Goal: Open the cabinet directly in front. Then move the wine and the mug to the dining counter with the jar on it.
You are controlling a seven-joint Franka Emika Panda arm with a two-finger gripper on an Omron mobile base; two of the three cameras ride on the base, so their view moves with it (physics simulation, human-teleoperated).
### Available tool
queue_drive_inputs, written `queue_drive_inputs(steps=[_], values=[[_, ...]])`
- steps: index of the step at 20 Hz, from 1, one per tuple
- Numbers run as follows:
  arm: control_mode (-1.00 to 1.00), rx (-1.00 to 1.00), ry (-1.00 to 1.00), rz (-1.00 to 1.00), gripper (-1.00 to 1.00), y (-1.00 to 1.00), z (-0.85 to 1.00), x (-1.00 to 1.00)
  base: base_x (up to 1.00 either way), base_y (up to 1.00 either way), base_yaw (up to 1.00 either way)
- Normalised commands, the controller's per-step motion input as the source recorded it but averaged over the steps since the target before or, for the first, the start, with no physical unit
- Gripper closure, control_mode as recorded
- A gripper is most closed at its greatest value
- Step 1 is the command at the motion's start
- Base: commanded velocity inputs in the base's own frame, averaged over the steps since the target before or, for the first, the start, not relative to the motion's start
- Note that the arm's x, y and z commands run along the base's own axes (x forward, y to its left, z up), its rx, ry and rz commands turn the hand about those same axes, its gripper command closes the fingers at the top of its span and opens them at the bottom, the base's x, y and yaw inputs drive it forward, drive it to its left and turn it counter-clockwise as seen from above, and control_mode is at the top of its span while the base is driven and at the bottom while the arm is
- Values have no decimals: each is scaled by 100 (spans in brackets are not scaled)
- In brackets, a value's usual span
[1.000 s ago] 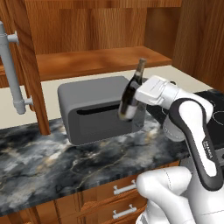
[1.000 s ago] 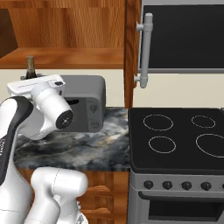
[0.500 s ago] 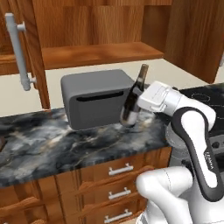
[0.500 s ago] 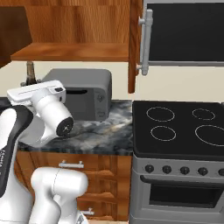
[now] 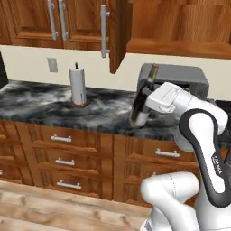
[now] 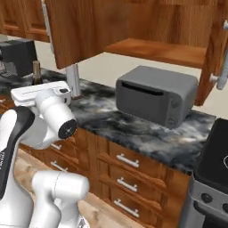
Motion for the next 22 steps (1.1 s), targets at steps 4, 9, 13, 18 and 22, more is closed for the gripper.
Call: queue_drive_inputs(steps=[4,9,13,18,22], values=[[100,0,0,0,100,0,0,0,-1,0,99],[100,0,0,0,100,0,0,0,-1,0,99],[100,0,0,0,100,0,0,0,0,0,98],[100,0,0,0,100,0,0,0,0,0,99],[100,0,0,0,100,0,0,0,0,0,100]])
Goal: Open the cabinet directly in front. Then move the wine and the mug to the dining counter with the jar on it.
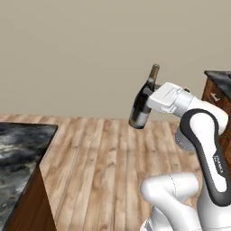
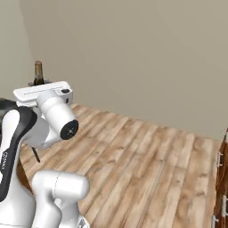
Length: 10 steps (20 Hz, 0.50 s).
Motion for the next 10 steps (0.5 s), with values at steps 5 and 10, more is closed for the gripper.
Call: queue_drive_inputs(steps=[5,10], values=[[100,0,0,0,100,0,0,0,11,-2,88],[100,0,0,0,100,0,0,0,53,-23,19]])
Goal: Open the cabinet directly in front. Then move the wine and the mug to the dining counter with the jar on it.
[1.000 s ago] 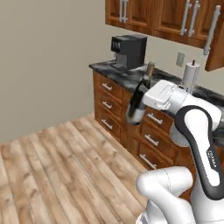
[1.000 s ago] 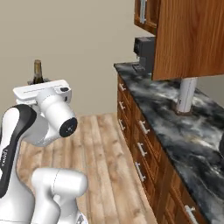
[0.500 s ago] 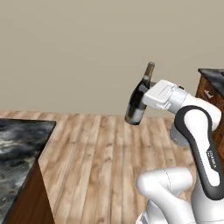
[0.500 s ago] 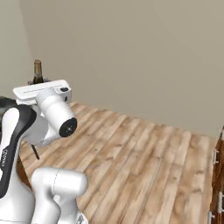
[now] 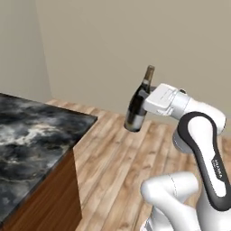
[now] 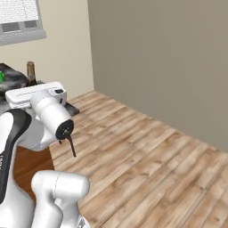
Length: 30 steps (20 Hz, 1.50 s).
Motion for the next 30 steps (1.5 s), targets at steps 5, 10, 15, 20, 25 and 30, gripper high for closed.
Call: queue_drive_inputs(steps=[5,10,15,20,25,30], values=[[100,0,0,0,100,0,0,0,17,13,4],[100,0,0,0,100,0,0,0,-71,85,-5],[100,0,0,0,100,0,0,0,-50,100,-25],[100,0,0,0,100,0,0,0,-46,100,-45],[100,0,0,0,100,0,0,0,-81,98,-60],[100,0,0,0,100,0,0,0,-80,83,-68]])
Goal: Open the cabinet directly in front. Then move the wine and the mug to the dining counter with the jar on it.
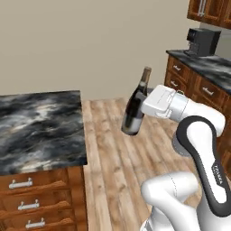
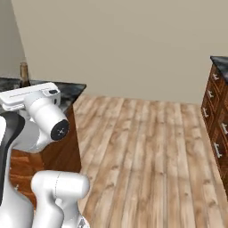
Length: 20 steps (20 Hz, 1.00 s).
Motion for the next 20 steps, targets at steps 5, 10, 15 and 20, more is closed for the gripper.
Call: queue_drive_inputs(steps=[5,10,15,20], values=[[100,0,0,0,100,0,0,0,-76,95,-60],[100,0,0,0,100,0,0,0,-25,100,-15],[100,0,0,0,100,0,0,0,-19,100,5],[100,0,0,0,100,0,0,0,2,100,20]])
